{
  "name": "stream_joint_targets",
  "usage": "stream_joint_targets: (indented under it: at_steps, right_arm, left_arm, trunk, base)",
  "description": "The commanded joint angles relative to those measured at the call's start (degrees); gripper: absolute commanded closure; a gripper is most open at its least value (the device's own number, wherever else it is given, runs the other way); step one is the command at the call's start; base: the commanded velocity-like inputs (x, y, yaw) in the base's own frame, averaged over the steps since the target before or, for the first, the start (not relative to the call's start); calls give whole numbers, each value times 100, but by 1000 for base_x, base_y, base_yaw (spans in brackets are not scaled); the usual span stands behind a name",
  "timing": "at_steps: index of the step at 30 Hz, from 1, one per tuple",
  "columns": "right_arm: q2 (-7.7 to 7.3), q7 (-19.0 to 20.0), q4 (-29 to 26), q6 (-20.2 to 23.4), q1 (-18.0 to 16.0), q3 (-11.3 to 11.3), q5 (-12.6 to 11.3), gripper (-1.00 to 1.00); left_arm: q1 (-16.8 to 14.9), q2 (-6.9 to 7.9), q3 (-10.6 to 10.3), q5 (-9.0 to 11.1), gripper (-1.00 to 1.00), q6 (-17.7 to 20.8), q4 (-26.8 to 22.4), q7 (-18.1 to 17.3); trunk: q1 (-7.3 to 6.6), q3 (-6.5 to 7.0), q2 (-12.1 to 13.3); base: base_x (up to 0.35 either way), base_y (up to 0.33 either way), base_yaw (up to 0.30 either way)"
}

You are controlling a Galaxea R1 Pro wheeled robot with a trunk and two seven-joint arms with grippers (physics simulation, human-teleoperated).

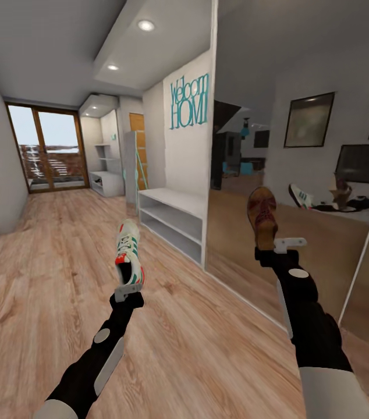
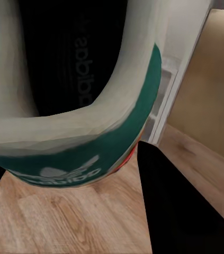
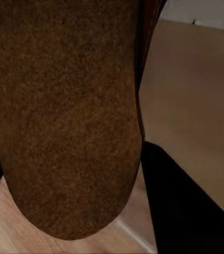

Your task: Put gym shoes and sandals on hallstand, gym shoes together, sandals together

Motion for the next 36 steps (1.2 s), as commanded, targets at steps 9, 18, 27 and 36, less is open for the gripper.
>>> stream_joint_targets:
  at_steps: [9,18,27,36]
  right_arm:
    - [3,-5,-10,32,-4,-5,7,100]
    - [3,-5,-10,32,-4,-5,7,100]
    - [3,-5,-10,32,-4,-5,7,100]
    - [3,-5,-10,32,-4,-5,7,100]
  left_arm:
    - [-6,4,-27,40,100,-27,5,33]
    - [-6,4,-27,40,100,-27,3,34]
    - [-6,4,-27,46,100,-26,4,33]
    - [-6,4,-27,48,100,-27,5,34]
  trunk:
    - [2,-6,-3]
    - [2,-6,-3]
    - [2,-6,-3]
    - [2,-6,-3]
  base:
    - [290,183,296]
    - [309,126,296]
    - [335,12,296]
    - [336,0,296]
